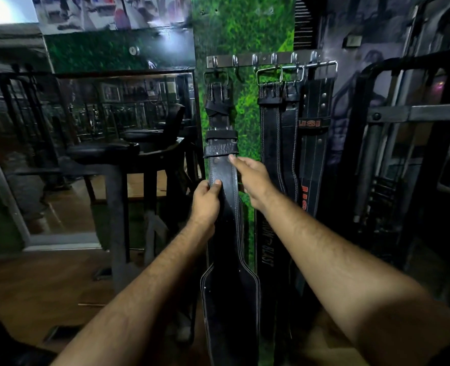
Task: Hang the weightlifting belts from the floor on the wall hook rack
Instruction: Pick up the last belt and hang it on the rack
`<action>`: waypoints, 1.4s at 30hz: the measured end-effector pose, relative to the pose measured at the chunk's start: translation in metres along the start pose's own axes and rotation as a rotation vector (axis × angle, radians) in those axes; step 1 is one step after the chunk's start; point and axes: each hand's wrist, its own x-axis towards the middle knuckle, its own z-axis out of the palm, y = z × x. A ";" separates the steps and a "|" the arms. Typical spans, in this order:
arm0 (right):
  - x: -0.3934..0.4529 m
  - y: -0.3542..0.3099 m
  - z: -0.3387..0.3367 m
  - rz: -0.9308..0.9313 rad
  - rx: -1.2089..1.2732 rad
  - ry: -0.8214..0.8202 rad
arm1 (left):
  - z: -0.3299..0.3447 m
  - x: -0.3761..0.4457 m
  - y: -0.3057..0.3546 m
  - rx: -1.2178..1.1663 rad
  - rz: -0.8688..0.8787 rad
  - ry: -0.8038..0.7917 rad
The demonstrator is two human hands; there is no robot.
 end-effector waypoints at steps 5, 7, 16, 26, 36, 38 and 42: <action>0.005 -0.012 0.014 0.092 -0.006 0.102 | -0.011 -0.005 0.008 0.007 0.073 -0.031; -0.002 -0.011 0.020 0.066 -0.037 0.095 | -0.019 0.004 0.022 -0.053 0.107 0.047; -0.030 -0.009 0.044 -0.067 -0.102 -0.071 | -0.035 0.050 0.085 -0.040 0.071 0.044; -0.024 -0.029 0.041 -0.037 -0.269 -0.030 | -0.037 0.046 0.073 -0.060 0.171 0.125; 0.004 -0.033 0.019 -0.224 -0.267 0.059 | -0.005 0.047 0.058 -0.072 0.152 0.010; 0.014 -0.029 0.008 -0.258 -0.284 0.068 | 0.007 0.049 0.059 -0.075 0.151 0.022; 0.040 -0.023 -0.014 -0.259 -0.265 0.056 | 0.034 0.063 0.058 -0.026 0.148 -0.005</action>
